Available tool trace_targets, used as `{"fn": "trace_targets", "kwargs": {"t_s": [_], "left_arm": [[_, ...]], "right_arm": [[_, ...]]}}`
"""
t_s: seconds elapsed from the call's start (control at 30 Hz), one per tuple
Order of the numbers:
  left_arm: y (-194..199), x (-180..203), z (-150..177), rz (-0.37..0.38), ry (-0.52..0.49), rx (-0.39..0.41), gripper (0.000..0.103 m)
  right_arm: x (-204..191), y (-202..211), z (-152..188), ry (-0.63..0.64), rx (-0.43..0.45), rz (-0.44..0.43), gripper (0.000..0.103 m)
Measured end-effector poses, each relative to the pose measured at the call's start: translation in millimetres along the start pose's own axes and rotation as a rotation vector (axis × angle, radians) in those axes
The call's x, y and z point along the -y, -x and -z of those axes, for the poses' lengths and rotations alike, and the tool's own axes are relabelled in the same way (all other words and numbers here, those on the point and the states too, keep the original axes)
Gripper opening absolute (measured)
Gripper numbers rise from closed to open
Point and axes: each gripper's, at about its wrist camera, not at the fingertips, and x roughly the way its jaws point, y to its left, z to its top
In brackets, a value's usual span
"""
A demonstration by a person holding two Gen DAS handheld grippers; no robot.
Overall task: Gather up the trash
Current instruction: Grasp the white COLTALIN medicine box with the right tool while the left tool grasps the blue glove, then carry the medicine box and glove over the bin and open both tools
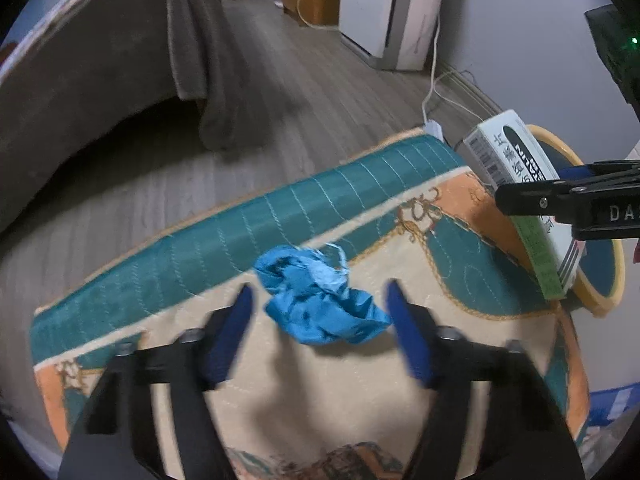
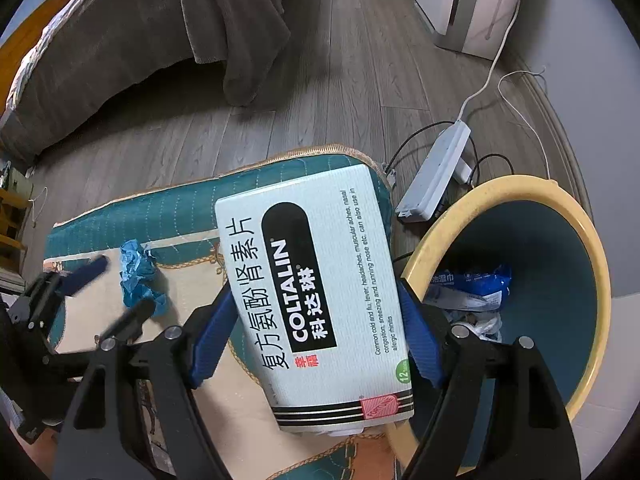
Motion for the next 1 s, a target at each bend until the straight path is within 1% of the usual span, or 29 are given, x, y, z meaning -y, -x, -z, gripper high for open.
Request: {"fn": "trace_targets", "kwargs": {"t_s": [0.03,0.07,0.13,0.23,0.33,0.43,0.8,1.0], "left_arm": [[-3,0,1,0.005,0.0,-0.016,0.051],[-4,0,3,-0.004,-0.007,-0.021,0.04],[-1,1,4,-0.013,-0.027,-0.02,0.027],[11,1,4,-0.003,-0.019,0.004,0.027],[27,2,5,-0.029,-0.03,0.042,0.027],[42,4,5,-0.037,-0.027,0.069,0.027],[83,23,21,-0.061,-0.051,0.123,0.027],[97,35,25,-0.048,-0.067,0.147,0.027]], "right_arm": [[0,0,0,0.002,0.001,0.0,0.075],[0,0,0,0.003,0.001,0.0,0.075],[0,2,1,0.006,0.004,-0.002,0.075],[-1,5,4,0.01,0.011,-0.008,0.075],[-3,12,8,0.018,0.019,-0.01,0.075],[-5,19,13,0.029,0.03,-0.012,0.075],[-6,52,33,0.059,0.069,-0.006,0.075],[-4,66,42,0.078,0.078,0.006,0.075]]}}
